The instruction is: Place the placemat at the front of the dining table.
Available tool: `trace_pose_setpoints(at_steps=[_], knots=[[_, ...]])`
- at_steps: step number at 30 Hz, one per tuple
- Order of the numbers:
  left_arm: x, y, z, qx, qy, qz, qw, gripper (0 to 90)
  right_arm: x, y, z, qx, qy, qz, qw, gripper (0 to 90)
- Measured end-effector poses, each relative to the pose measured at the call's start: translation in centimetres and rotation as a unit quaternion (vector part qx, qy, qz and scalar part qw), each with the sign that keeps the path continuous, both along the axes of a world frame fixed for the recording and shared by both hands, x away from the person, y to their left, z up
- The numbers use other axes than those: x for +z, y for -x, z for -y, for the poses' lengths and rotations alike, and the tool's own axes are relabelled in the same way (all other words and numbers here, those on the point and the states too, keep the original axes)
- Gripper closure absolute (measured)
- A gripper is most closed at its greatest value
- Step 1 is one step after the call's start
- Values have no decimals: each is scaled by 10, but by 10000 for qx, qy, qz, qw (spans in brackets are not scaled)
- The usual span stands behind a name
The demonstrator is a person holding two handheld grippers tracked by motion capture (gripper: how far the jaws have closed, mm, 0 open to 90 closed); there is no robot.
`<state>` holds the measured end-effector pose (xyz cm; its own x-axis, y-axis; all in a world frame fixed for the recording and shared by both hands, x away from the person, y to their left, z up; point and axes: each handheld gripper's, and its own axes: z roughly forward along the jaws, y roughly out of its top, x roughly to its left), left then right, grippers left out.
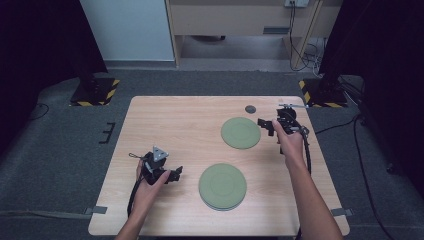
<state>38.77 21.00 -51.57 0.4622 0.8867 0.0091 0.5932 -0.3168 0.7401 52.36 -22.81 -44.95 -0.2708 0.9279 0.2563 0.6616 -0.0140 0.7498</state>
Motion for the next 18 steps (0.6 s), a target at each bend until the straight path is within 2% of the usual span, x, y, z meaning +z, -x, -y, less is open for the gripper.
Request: trace_pose_setpoints(at_steps=[6, 11, 18], knots=[[3, 2, -1, 27, 23, 61, 10000, 27, 5, 17, 6, 80, -31, 116, 9999, 94], [3, 2, -4, 67, 53, 72, 9999, 27, 5, 35, 8, 220, 68, 202, 9995, 92], [6, 5, -6, 70, 22, 65, 10000, 27, 0, 55, 14, 281, 145, 170, 9994, 90]])
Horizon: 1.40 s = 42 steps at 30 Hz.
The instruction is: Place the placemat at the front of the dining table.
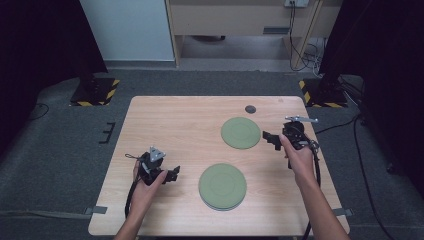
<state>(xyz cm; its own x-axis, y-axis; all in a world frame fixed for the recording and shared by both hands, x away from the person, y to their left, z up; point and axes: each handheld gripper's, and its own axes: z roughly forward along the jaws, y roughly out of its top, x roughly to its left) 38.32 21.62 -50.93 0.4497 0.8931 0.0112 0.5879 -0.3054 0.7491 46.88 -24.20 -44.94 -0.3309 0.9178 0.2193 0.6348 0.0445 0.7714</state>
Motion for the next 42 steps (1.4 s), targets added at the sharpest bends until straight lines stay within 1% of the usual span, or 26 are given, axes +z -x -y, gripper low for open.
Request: trace_pose_setpoints(at_steps=[4, 12, 16, 20, 24, 28, 29, 32, 36, 37, 42], knots=[[0, -1, -2, 31, 58, -11, 10000, 27, -3, 7, 2, 97, 22, -31, 9999, 82], [-1, -2, -7, 62, 39, -25, 10000, 27, -8, 19, 1, 191, -31, -42, 9998, 79], [-1, -2, -8, 64, 35, -30, 10000, 27, -14, 27, -2, 267, 36, -57, 9996, 78], [-2, -2, -8, 66, 33, -49, 10000, 27, -19, 33, -5, 318, 24, -107, 9994, 77], [-3, -2, -8, 60, 12, -81, 9999, 27, -27, 39, -8, 389, 66, -165, 9991, 78], [-5, -2, -7, 39, -41, -122, 9999, 27, -33, 43, -12, 449, 140, -239, 9986, 77], [-5, -3, -7, 35, -54, -144, 9999, 27, -36, 45, -13, 467, 194, -246, 9984, 76], [-7, -4, -8, 54, -100, -222, 9997, 27, -43, 47, -14, 384, 292, -329, 9983, 76], [-11, -7, -9, 131, -112, -324, 9993, 27, -56, 47, -10, 96, 453, -429, 9980, 76], [-12, -8, -10, 139, -117, -333, 9993, 27, -60, 46, -9, 7, 542, -455, 9975, 76], [-16, -12, -10, 186, -143, -428, 9988, 27, -73, 46, -7, -245, 702, -507, 9959, 77]])
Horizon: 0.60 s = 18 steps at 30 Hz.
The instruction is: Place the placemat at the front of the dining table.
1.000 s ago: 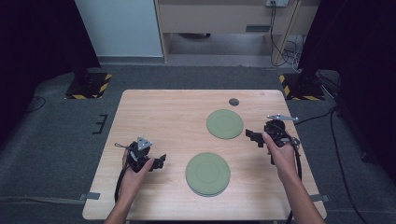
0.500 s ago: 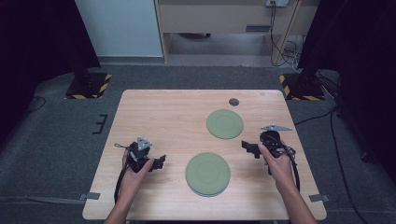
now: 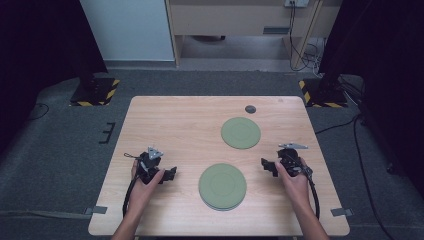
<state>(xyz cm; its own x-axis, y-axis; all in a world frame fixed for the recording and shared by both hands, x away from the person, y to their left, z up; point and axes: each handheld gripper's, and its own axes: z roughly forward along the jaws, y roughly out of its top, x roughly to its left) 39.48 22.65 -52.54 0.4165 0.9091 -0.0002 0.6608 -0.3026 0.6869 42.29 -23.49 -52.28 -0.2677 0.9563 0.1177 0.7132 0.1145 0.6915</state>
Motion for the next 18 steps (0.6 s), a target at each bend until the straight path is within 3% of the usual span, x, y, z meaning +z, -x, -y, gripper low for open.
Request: trace_pose_setpoints(at_steps=[6, 9, 12, 14, 18], knots=[[-8, -3, -3, 103, 0, -70, 9999, 27, -10, 0, -2, -176, 368, 117, 9991, 87], [-11, -2, -5, 64, 31, 74, 9999, 3, -14, 2, -1, -197, 572, 265, 9978, 88], [-11, -2, -5, 58, 38, 61, 10000, 0, -16, 2, 1, -166, 554, 325, 9978, 76], [-11, -3, -5, 58, 37, 60, 10000, 0, -16, 1, 5, -75, 550, 269, 9981, 21], [-11, -3, -5, 61, 37, 64, 10000, 0, -17, 0, 10, -444, 565, 211, 9972, 3]])
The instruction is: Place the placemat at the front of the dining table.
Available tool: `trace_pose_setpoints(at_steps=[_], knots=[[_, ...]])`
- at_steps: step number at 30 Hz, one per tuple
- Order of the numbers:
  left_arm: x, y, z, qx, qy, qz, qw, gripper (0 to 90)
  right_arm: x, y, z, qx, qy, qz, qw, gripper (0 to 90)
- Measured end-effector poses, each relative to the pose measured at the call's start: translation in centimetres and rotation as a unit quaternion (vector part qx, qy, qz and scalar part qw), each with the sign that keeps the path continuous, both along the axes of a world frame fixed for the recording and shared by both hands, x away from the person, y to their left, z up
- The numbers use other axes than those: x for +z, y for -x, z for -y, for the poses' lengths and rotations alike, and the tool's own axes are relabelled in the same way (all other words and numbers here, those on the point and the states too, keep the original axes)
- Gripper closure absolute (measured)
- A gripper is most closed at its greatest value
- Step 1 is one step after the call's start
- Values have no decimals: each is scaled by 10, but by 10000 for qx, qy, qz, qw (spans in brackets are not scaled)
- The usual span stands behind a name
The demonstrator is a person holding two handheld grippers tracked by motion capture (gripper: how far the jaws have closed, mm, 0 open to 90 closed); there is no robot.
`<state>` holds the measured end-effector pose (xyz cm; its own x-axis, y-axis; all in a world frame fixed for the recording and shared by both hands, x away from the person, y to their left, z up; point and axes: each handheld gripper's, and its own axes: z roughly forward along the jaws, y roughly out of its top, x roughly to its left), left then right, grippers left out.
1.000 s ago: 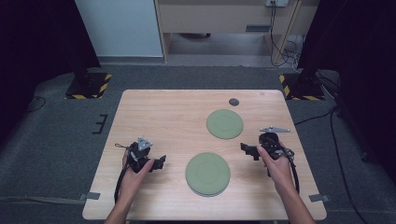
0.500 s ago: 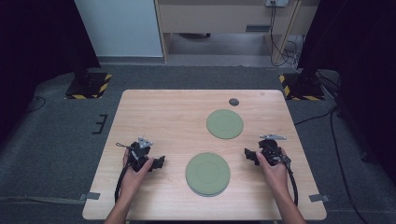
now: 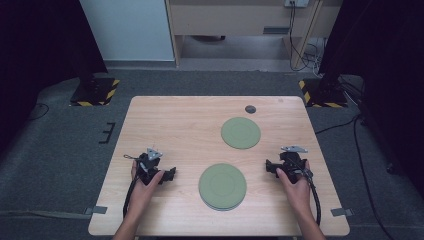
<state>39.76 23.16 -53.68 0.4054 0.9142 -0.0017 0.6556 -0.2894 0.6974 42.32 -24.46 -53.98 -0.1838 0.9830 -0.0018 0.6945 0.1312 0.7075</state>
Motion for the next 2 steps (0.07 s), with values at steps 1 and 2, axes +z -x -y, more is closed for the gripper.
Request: trace_pose_setpoints(at_steps=[1, 2], knots=[[0, 0, 0, -1, -2, -1, 10000, 0, 0, 0, -1, -47, 10, 9, 10000, 3], [0, 0, 0, -1, -3, -1, 10000, 0, 0, 0, -1, -76, 4, 2, 10000, 3]])
